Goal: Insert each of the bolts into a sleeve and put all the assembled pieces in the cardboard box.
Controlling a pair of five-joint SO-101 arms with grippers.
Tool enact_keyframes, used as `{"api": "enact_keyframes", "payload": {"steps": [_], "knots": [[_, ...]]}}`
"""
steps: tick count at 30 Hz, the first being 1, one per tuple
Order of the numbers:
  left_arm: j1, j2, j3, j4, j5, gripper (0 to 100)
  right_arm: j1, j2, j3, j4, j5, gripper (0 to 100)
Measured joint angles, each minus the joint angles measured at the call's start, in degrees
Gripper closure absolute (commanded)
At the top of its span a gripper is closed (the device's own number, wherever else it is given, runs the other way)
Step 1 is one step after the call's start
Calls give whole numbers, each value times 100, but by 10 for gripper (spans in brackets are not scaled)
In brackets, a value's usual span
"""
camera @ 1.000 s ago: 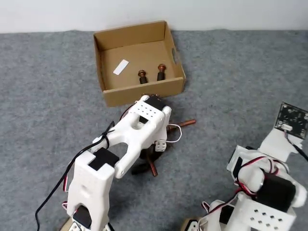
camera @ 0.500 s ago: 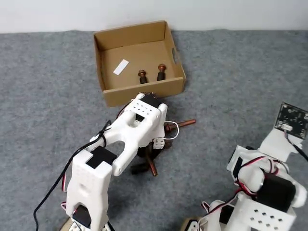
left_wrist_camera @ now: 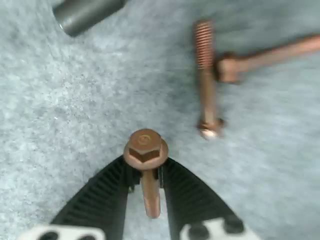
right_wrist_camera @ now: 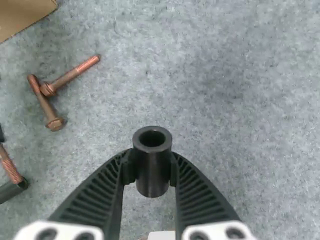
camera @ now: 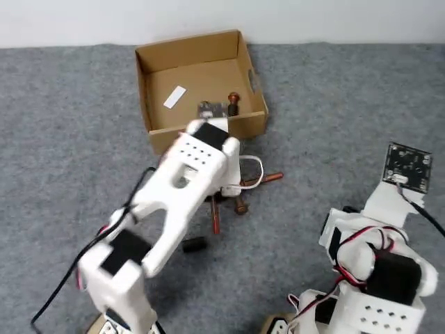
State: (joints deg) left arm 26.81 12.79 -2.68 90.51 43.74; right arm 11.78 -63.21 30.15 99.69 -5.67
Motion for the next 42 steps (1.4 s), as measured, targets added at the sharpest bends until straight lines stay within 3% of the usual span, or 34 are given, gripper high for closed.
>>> {"api": "enact_keyframes", "payload": {"steps": [6,11,17,24,28,34,42], "knots": [[9,-1714,0,62,-448,997,-141,-114,-475,79,44,991],[-123,-2848,273,62,-879,997,-149,-809,-475,79,730,991],[-105,-4334,1732,-123,-1187,997,-167,-1785,149,79,1073,991],[-141,-6963,4158,-1248,-1644,997,-185,-2426,1213,-343,1081,991],[-149,-8677,5407,-1890,-1881,996,-659,-2646,1820,-844,1046,991],[-167,-10646,6787,-2541,-2251,996,-1890,-2910,2673,-1864,290,991],[-167,-11604,7226,-3393,-2338,996,-3842,-3200,3895,-3349,-220,991]]}}
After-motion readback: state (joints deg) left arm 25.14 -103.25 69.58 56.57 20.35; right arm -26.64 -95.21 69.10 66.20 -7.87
